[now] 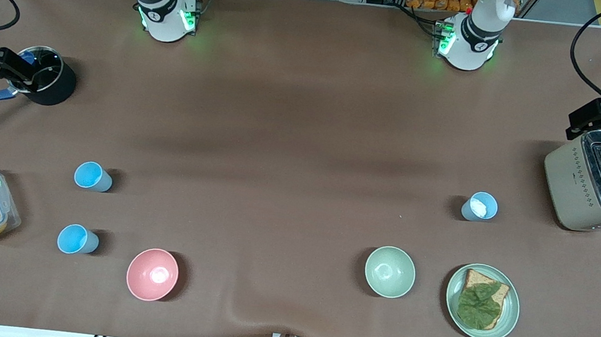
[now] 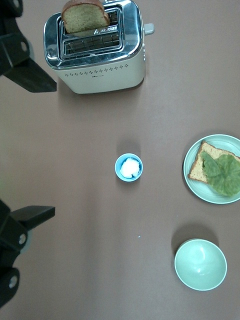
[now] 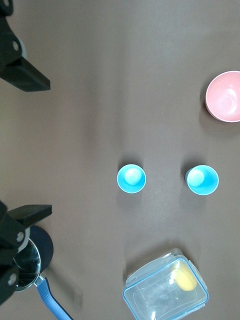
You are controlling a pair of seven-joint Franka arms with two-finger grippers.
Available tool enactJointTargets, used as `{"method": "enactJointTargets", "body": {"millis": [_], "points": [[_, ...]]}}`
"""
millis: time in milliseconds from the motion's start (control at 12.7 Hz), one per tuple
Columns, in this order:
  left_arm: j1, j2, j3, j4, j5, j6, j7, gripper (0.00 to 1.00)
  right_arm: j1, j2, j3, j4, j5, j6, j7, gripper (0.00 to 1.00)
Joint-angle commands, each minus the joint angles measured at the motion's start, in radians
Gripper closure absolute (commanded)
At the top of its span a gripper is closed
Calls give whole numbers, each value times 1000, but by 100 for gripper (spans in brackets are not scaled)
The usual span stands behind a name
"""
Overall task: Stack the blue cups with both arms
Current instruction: 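Reach the right gripper to a blue cup while the left gripper reaches another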
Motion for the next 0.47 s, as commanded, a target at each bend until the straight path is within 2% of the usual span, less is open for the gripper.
{"method": "enactJointTargets", "body": {"millis": [0, 157, 394], "points": [[-17, 13, 18, 19, -17, -17, 13, 0, 4, -14, -5, 1, 7, -13, 17, 0], [-15, 33, 16, 28, -16, -46, 13, 0, 4, -14, -5, 1, 7, -13, 17, 0], [-21, 114, 8, 11, -16, -43, 14, 0, 4, -12, -6, 1, 7, -21, 17, 0]]}}
